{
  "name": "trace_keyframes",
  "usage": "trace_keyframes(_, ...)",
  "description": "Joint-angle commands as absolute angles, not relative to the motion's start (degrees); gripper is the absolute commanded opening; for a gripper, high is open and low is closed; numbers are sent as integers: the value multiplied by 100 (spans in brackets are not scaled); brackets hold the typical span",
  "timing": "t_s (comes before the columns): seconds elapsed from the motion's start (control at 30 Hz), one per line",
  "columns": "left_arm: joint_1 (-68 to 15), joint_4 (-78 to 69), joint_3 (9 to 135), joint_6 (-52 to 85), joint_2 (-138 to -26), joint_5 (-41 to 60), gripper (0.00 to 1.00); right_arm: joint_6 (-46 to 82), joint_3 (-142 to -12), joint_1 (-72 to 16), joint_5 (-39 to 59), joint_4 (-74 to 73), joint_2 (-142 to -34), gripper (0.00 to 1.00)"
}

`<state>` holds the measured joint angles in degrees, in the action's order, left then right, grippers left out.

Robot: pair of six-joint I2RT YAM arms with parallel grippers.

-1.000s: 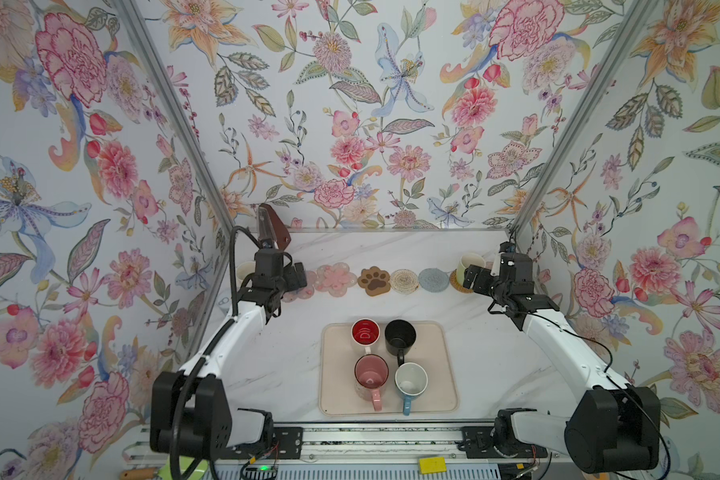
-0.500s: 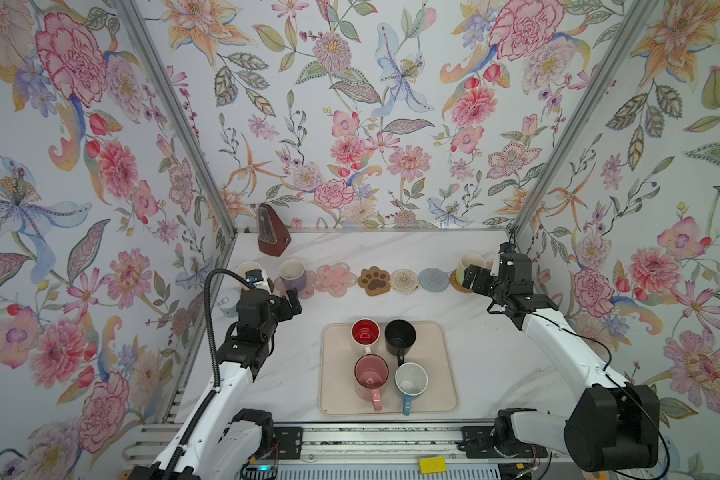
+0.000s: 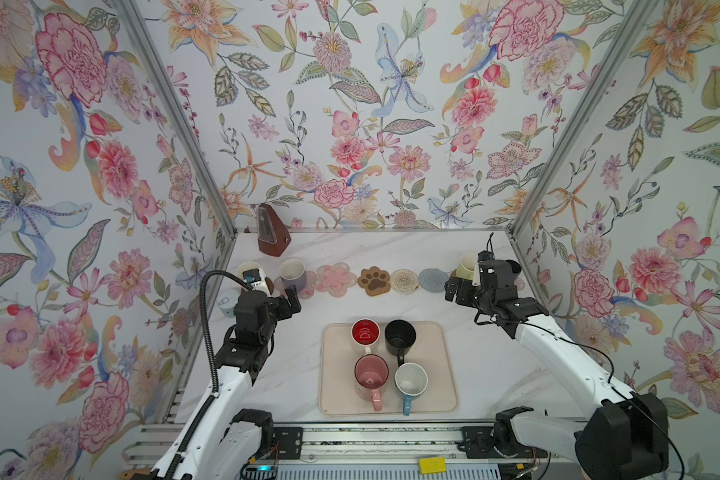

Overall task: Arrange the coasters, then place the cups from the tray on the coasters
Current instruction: 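Grasp the light blue mug on the tray with the right gripper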

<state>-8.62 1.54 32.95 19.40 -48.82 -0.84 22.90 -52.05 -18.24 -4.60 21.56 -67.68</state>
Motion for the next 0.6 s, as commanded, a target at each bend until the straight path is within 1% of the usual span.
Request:
trace_keyframes(0.0,-817,49,3145,2008,-4717,-242,99,2740,-4974,-2225,-732,3014,-6355,99)
trace_keyframes(0.2,-818,-23,3103,2011,-4675,-308,99,3424,-4661,-3192,-920,3798,-5500,99)
trace_keyframes(0.33,-816,-18,3135,2030,-4728,-277,99,4169,-4657,-3944,-1101,4235,-5181,99)
trace_keyframes(0.43,-816,-44,3112,2033,-4724,-306,99,4865,-4566,-4712,-1355,4262,-5037,98)
trace_keyframes(0.57,-816,-33,3139,2027,-4755,-301,99,5666,-4577,-5832,-1892,4503,-5153,98)
